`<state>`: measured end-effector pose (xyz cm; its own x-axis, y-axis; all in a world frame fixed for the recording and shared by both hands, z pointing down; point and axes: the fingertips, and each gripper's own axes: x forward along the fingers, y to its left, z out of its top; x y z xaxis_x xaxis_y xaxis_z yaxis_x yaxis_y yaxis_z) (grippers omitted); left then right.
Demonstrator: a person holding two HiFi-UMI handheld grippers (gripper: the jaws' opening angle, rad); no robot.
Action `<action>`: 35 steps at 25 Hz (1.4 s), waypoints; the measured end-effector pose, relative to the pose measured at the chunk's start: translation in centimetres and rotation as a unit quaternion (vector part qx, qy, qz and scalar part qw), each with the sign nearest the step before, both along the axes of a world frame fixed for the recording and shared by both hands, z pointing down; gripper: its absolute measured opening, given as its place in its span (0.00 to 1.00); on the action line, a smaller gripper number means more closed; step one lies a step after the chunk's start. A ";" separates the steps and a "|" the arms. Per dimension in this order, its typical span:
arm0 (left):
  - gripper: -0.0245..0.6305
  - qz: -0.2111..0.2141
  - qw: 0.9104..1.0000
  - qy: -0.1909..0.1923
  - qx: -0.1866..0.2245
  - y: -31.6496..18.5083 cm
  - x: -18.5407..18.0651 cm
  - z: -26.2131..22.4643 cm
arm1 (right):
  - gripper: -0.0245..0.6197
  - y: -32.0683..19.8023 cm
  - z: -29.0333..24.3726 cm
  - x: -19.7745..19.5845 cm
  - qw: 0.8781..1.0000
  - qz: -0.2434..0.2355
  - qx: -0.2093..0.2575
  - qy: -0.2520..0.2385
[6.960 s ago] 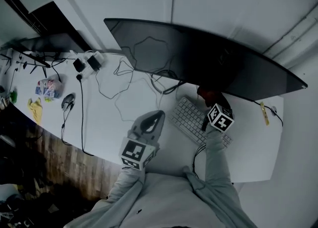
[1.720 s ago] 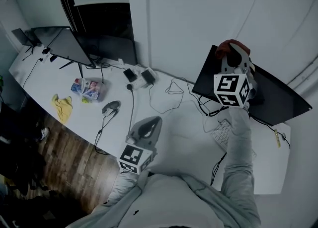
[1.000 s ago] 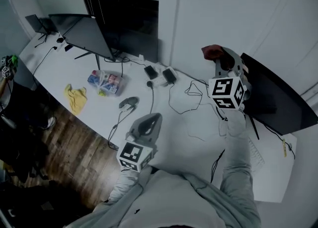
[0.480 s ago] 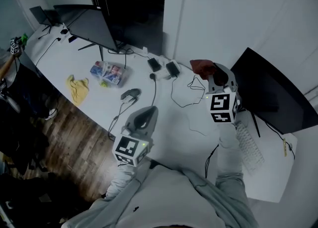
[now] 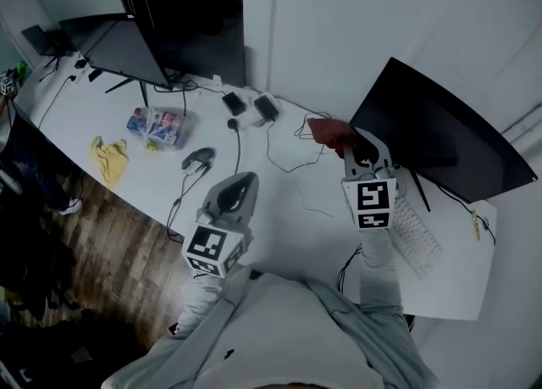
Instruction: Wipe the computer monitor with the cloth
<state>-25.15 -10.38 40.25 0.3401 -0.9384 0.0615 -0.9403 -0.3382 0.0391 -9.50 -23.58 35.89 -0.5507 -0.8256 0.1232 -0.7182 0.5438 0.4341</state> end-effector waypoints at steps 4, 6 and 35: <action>0.07 0.022 1.000 0.002 -0.007 -0.7 1.6 0.6 | 0.09 1.7 1.5 2.8 0.999 0.021 -0.020 -0.023; 0.07 0.033 0.999 0.003 -0.011 -1.0 2.5 0.9 | 0.09 2.7 2.2 4.0 0.999 0.028 -0.032 -0.032; 0.07 0.079 0.997 0.001 -0.027 -3.5 6.8 3.8 | 0.09 10.2 7.2 14.7 0.974 0.134 -0.073 -0.170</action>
